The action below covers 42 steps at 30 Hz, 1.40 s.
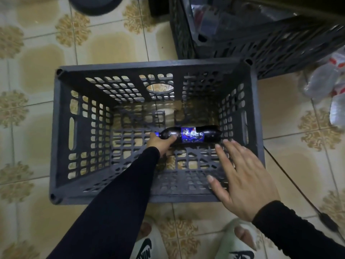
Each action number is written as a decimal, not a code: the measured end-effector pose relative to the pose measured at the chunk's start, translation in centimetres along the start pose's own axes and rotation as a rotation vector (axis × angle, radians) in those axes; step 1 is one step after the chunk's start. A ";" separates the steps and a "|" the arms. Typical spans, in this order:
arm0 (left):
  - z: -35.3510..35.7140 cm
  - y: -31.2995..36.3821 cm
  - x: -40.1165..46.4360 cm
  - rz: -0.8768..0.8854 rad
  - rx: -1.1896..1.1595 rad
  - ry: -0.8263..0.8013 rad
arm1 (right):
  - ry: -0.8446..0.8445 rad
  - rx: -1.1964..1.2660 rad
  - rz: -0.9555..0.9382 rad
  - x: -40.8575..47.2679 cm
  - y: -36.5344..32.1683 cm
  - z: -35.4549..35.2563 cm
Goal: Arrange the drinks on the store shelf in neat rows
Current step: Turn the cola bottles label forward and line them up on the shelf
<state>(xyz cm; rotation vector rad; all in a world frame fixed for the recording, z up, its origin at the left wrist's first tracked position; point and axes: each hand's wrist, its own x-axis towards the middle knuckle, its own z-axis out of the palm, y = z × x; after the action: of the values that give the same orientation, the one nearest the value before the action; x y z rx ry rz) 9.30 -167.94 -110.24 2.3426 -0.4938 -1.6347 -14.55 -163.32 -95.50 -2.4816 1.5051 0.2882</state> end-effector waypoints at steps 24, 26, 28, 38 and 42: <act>-30.1 21.0 -53.3 0.973 0.668 0.486 | 0.249 0.174 -0.148 -2.3 -9.0 -49.0; -32.8 22.1 -58.3 0.998 0.641 0.565 | 0.302 0.175 -0.185 -3.5 -10.3 -54.4; -35.6 23.0 -64.2 1.025 0.592 0.654 | 0.373 0.199 -0.242 -5.2 -11.7 -60.1; -39.6 16.6 -89.3 0.977 0.484 1.051 | 0.558 0.298 -0.630 -17.0 -16.3 -75.5; -38.0 10.3 -97.4 0.841 0.409 1.216 | 0.556 0.335 -0.800 -22.0 -18.7 -77.9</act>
<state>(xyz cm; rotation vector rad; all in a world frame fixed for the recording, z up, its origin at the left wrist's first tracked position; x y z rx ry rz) 12.79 -137.59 -9.74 2.3025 -1.2668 0.3157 -3.99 -158.98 -13.26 -2.7247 0.4883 -0.7658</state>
